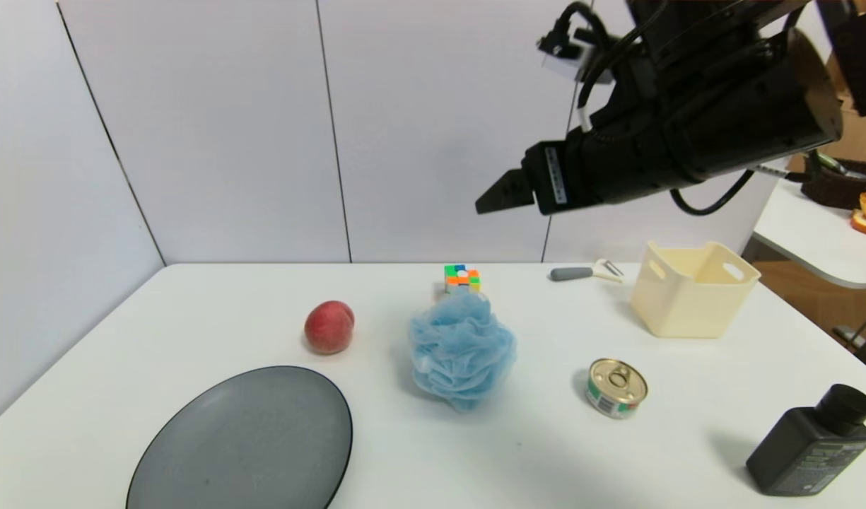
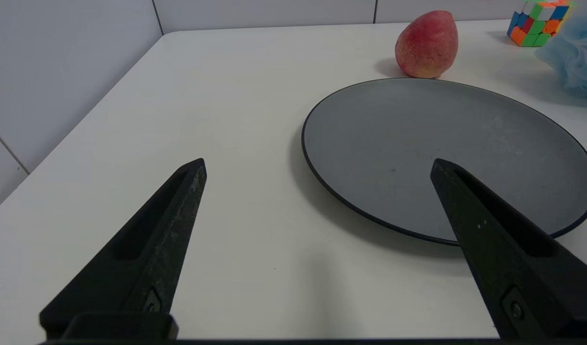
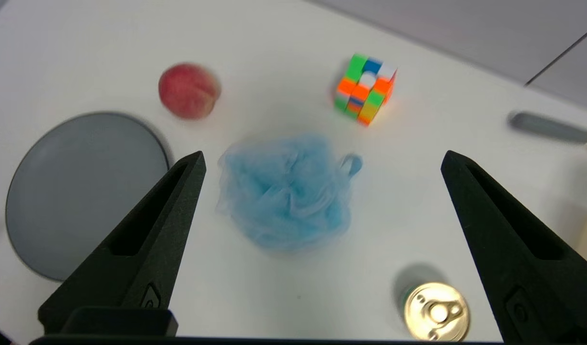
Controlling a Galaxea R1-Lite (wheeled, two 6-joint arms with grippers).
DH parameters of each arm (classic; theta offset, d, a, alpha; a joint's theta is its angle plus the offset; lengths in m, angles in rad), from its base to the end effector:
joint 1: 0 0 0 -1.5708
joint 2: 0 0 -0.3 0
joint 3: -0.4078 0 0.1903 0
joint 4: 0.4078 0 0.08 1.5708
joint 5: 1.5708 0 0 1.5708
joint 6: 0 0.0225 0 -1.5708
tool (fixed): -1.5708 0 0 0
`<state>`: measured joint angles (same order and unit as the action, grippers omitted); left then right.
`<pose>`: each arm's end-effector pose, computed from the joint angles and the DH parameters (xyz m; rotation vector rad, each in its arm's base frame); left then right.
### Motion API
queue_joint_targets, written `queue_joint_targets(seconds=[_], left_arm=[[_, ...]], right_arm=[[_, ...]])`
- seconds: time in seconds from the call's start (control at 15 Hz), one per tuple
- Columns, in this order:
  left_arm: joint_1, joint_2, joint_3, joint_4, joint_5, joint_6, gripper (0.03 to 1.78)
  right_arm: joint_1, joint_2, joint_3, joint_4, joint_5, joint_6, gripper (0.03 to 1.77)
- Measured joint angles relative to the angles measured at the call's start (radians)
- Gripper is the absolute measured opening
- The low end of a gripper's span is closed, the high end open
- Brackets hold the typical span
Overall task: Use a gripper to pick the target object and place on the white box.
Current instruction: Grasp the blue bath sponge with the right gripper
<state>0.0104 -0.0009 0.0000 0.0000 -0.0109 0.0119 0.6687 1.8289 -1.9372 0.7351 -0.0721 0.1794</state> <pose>-0.0229 -0.0005 0.0755 0.0119 -0.0009 -0.0005 0.2561 0.2003 0.3239 -0.0611 0.6407 0.5201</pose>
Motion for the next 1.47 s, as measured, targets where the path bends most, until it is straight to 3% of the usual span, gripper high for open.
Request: queue_joint_targets(seconds=[0.2,0.4,0.53,0.8,1.47], left_arm=[[0.0,0.0,0.0,0.0,0.0,0.0,1.69],[0.0,0.0,0.0,0.0,0.0,0.0,1.69],[0.0,0.0,0.0,0.0,0.0,0.0,1.69],[0.0,0.0,0.0,0.0,0.0,0.0,1.69],[0.0,0.0,0.0,0.0,0.0,0.0,1.69]], right_arm=[[0.058,0.057,-0.003,0.114,0.01,0.117,1.7],[0.093,0.109,-0.004,0.131,0.008,0.198,1.7],[0.104,0.14,-0.008,0.131,-0.011,0.206,1.7],[0.116,0.207,-0.011,0.121,-0.123,0.198,1.7],[0.142,0.341,-0.013,0.051,-0.172,0.194,1.7]])
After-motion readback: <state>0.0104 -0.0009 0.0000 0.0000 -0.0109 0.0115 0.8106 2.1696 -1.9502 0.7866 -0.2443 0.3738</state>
